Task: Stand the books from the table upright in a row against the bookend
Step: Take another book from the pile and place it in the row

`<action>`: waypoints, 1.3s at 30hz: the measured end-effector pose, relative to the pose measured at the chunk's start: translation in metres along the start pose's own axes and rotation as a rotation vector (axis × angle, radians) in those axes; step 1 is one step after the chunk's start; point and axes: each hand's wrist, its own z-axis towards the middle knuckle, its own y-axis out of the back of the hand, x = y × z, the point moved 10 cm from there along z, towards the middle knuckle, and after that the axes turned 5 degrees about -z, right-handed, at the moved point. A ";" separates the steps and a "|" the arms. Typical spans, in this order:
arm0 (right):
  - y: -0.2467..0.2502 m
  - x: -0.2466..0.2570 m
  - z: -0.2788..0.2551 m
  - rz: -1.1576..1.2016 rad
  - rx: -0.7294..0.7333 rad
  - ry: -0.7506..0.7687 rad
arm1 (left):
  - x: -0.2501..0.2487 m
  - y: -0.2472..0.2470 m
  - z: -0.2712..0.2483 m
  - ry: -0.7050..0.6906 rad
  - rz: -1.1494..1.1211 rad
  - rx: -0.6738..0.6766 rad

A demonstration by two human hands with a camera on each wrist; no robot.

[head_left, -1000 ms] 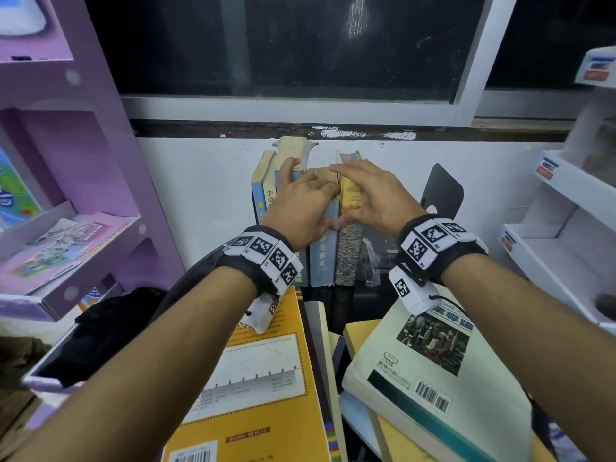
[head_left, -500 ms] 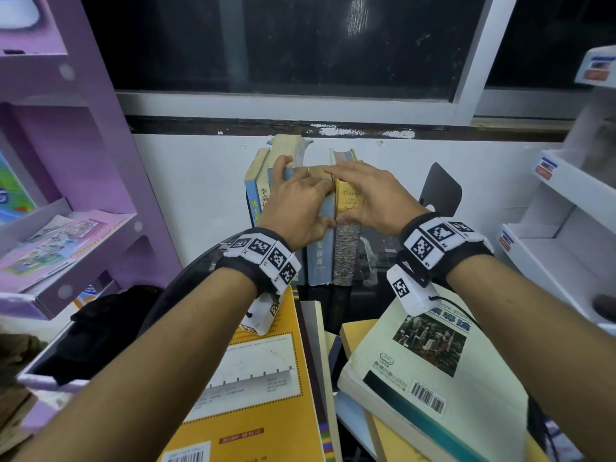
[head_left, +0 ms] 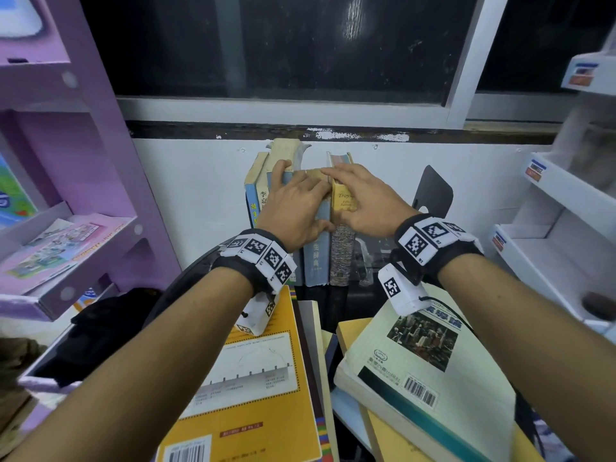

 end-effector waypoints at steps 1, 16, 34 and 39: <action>0.001 0.001 0.000 0.003 0.005 0.001 | 0.000 0.001 -0.001 -0.011 -0.015 0.010; 0.022 0.017 -0.029 -0.033 0.016 -0.079 | 0.008 0.052 -0.025 0.027 -0.177 0.031; -0.029 0.082 -0.094 0.170 0.241 -0.232 | 0.037 0.056 -0.127 0.355 -0.210 0.285; -0.065 0.095 -0.106 0.214 0.417 -0.274 | 0.051 0.038 -0.164 0.556 -0.294 0.496</action>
